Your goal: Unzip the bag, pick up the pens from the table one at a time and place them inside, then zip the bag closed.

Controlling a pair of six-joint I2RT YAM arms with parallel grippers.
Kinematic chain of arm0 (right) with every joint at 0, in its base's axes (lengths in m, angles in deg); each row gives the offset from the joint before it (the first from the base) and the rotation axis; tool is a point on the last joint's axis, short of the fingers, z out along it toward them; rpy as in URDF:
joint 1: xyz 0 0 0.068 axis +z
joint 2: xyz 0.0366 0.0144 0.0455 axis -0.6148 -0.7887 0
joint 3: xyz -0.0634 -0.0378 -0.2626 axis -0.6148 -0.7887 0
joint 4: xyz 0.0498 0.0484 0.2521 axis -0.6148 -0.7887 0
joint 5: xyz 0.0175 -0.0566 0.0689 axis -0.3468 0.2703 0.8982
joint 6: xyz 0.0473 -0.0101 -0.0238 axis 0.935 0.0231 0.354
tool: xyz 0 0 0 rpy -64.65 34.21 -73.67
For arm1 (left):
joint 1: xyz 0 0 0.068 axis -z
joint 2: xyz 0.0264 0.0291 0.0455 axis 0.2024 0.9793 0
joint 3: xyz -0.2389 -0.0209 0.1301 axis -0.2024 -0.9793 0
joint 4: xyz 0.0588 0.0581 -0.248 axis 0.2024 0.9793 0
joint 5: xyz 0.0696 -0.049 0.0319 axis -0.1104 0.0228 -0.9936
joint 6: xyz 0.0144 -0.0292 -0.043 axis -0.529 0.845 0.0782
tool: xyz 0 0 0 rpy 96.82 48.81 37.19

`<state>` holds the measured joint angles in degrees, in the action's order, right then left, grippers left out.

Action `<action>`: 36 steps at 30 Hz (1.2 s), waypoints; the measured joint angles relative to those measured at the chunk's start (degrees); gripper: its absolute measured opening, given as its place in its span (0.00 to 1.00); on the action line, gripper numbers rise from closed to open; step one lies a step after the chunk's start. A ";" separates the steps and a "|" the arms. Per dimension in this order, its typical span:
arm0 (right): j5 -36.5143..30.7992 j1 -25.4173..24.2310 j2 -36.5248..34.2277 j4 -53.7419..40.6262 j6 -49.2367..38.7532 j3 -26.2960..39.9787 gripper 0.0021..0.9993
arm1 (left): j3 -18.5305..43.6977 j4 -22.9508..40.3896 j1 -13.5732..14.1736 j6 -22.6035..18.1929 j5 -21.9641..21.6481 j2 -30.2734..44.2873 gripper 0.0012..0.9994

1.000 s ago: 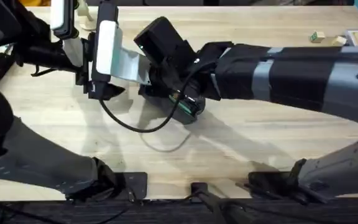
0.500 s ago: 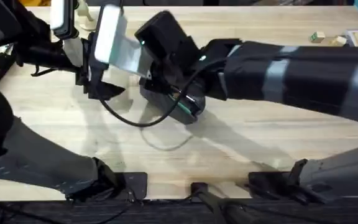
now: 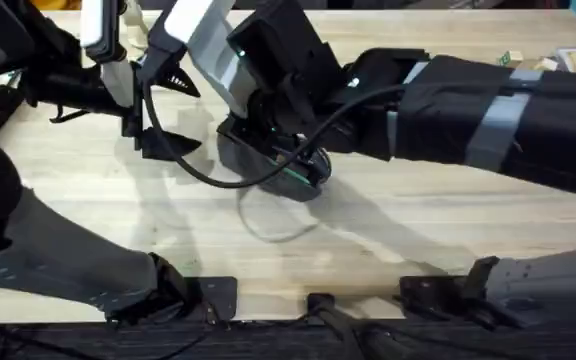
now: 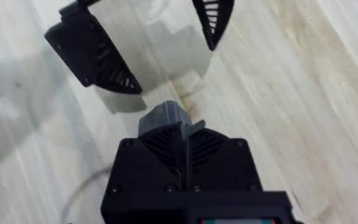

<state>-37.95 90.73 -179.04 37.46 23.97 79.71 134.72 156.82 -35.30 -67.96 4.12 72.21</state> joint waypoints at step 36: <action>4.24 0.00 0.01 0.56 3.93 -0.02 0.03 | 0.09 6.29 9.66 1.60 0.48 3.41 0.99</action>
<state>-33.72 90.73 -179.03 38.02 27.91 79.68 134.81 163.11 -25.64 -66.37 4.59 75.62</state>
